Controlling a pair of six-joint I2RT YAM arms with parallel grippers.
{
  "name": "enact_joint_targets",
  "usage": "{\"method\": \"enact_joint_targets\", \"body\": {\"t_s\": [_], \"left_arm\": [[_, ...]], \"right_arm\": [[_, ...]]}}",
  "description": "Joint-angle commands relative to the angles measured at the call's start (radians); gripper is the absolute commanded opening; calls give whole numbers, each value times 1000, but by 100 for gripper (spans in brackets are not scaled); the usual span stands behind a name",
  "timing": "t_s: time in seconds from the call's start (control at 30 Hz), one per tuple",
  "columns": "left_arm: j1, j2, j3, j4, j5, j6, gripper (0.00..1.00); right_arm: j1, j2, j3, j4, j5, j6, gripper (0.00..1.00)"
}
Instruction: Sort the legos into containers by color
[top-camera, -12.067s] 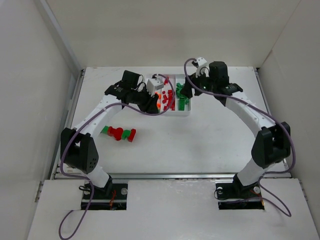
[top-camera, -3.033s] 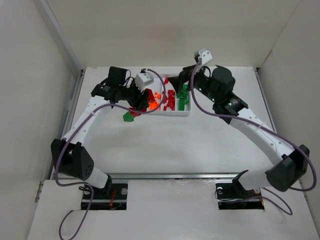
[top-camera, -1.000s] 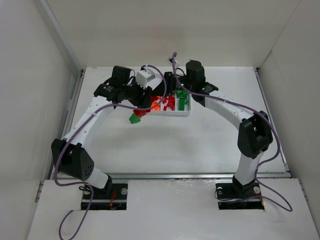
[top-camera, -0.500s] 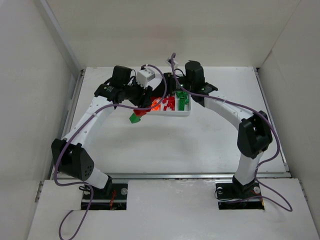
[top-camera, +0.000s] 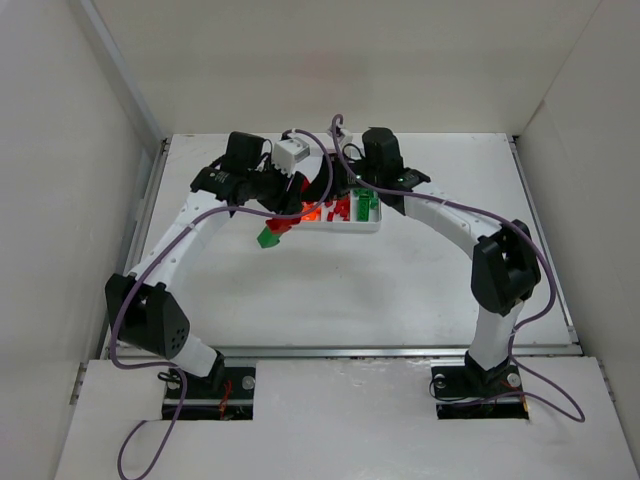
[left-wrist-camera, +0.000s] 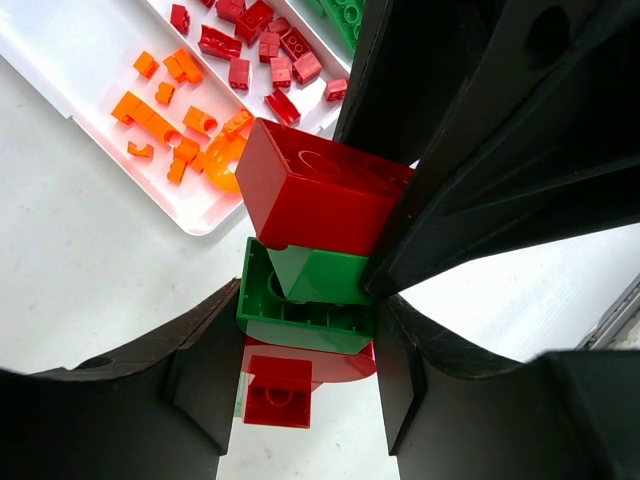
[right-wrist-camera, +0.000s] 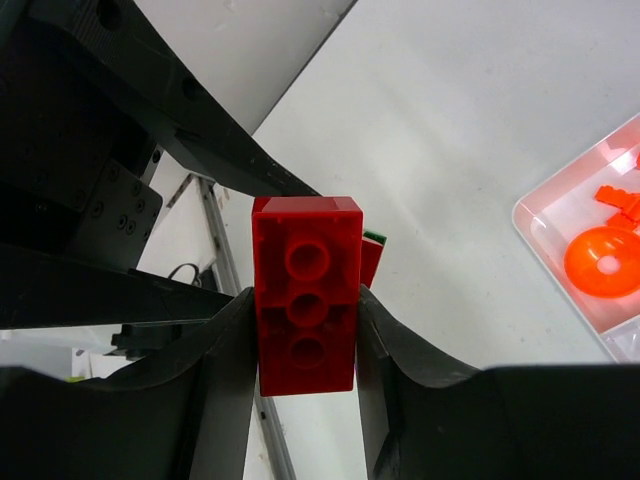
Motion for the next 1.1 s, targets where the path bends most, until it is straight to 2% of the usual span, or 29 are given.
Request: {"method": "enact_joint_targets", "body": {"t_s": [0.0, 0.07, 0.2, 0.33, 0.47, 0.8, 0.9, 0.93, 1.07], "left_arm": [[-3, -16, 13, 79, 5, -17, 0], [-3, -16, -3, 88, 5, -17, 0], [-3, -25, -49, 98, 5, -17, 0], [-3, -25, -131, 98, -67, 23, 0], [-3, -34, -199, 88, -135, 75, 0], [7, -24, -282, 88, -188, 107, 0], [7, -4, -311, 99, -188, 146, 10], [7, 11, -320, 99, -197, 156, 18], [7, 82, -310, 99, -207, 156, 29]], "right_arm": [[10, -21, 41, -13, 5, -25, 15], [-2, -21, 41, -13, -15, -25, 15], [-22, -21, 41, -13, -38, -25, 7], [-48, -39, 32, -13, -18, -25, 0], [-75, -59, -18, -13, 16, -16, 0], [-104, -71, -75, -13, 65, -25, 0], [-128, -91, -101, -13, 92, -25, 0], [-128, -92, -116, -13, 105, -25, 0], [-151, -113, -138, -13, 123, -25, 0]]}}
